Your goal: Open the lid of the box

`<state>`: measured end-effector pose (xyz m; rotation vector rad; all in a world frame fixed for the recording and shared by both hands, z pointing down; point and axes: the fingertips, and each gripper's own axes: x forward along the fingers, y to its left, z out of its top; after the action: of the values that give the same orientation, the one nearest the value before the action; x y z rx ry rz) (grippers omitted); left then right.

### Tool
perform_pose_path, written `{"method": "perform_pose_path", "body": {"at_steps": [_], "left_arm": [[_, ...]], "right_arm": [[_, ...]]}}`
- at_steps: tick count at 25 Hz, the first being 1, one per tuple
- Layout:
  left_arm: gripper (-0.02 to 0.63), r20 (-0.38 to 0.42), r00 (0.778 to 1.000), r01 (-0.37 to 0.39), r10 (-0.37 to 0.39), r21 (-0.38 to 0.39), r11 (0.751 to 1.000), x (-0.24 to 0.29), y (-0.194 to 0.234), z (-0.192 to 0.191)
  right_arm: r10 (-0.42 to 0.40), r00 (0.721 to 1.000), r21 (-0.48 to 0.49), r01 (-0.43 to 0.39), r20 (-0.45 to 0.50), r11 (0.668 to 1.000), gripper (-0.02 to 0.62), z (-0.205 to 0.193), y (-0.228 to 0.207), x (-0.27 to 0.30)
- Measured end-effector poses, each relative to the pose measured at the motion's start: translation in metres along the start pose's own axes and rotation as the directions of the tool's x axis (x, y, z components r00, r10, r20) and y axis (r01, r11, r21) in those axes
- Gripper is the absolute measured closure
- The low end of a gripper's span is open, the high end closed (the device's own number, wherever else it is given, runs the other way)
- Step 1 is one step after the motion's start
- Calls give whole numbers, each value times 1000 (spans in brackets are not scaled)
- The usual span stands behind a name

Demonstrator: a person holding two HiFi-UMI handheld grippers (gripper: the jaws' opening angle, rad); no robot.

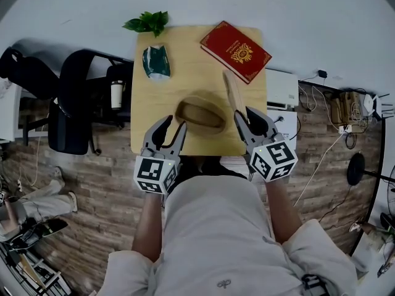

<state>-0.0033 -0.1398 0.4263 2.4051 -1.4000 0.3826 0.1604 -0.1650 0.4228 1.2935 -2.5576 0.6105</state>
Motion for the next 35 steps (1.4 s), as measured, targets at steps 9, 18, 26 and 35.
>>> {"method": "perform_pose_path", "body": {"at_steps": [9, 18, 26, 35], "left_arm": [[480, 1, 1000, -20, 20, -6, 1000, -4, 2, -1], [530, 3, 999, -49, 49, -10, 999, -10, 8, -1], [550, -2, 998, -64, 64, -17, 998, -13, 11, -2], [581, 0, 997, -74, 74, -19, 997, -15, 10, -1]], "right_arm": [[6, 1000, -5, -6, -7, 1000, 512, -1, 3, 0], [17, 1000, -5, -17, -12, 1000, 512, -3, 7, 2], [16, 1000, -1, -17, -6, 1000, 512, -3, 8, 1], [10, 1000, 1, -10, -3, 1000, 512, -2, 5, -4]]}}
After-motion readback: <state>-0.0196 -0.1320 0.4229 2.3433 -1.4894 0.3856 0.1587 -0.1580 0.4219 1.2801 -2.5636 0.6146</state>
